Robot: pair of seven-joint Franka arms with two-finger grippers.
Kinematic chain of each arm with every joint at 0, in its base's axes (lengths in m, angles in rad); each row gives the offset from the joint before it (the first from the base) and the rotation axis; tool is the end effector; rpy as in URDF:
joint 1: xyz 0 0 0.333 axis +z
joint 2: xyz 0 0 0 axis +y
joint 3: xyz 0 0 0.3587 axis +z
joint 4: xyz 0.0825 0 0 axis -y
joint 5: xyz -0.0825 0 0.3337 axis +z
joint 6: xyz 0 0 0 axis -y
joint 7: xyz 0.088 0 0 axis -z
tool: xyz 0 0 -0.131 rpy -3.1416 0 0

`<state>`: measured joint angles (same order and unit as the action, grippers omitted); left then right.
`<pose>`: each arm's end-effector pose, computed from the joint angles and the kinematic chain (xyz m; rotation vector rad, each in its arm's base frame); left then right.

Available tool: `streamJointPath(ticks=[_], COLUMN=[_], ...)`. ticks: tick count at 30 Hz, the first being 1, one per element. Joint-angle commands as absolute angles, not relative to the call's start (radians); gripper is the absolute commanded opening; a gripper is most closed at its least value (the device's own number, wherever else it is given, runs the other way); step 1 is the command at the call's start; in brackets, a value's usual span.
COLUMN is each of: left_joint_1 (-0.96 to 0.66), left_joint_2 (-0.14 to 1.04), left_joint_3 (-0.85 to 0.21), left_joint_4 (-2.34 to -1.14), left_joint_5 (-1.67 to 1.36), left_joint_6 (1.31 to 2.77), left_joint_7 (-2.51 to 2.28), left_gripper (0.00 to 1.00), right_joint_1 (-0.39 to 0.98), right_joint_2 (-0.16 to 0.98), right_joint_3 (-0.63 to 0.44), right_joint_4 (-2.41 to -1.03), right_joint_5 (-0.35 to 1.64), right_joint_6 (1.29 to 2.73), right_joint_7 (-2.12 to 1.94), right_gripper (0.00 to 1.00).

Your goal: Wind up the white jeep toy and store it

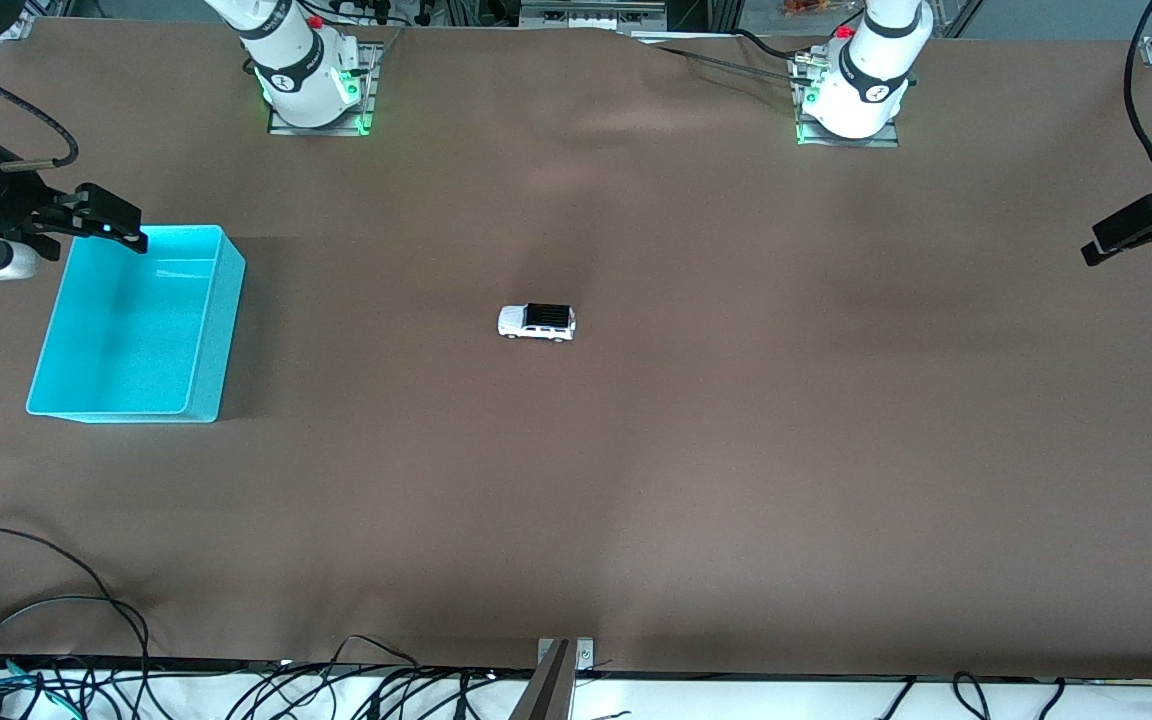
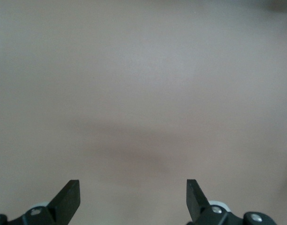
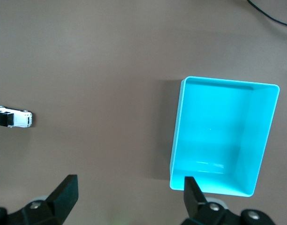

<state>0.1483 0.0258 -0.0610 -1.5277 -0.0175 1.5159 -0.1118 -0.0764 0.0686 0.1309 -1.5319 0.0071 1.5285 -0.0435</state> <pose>0.5052 0.0423 0.6435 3.1071 0.3093 -0.0590 0.5204 0.0266 0.6211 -3.1202 -0.1531 0.1117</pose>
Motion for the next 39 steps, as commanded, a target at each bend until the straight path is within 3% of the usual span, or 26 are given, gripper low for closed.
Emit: streamJointPath(ticks=[1,24,30,39], left_joint_1=[0.133,0.100,0.101,0.097], left_joint_2=[-0.002,0.021,0.037,0.046], left_joint_3=[-0.035,-0.090,-0.103,-0.104], left_joint_4=[-1.565,-1.557,-1.537,-1.503], left_joint_5=[-0.052,-0.051,-0.051,-0.051], left_joint_6=[1.526,1.485,1.470,1.473], left_joint_7=[-0.083,-0.089,-0.084,-0.086], left_gripper=[1.00,1.00,1.00,1.00], right_joint_1=[-0.083,-0.054,-0.046,0.032], right_joint_2=[0.080,0.110,0.110,0.114], right_joint_3=[0.129,0.141,0.213,0.218], right_joint_4=[-1.516,-1.540,-1.637,-1.791], right_joint_5=[0.023,0.017,0.014,0.015], right_joint_6=[1.511,1.538,1.687,1.888], right_joint_7=[-0.035,0.026,0.222,0.546], right_gripper=[1.00,1.00,1.00,1.00])
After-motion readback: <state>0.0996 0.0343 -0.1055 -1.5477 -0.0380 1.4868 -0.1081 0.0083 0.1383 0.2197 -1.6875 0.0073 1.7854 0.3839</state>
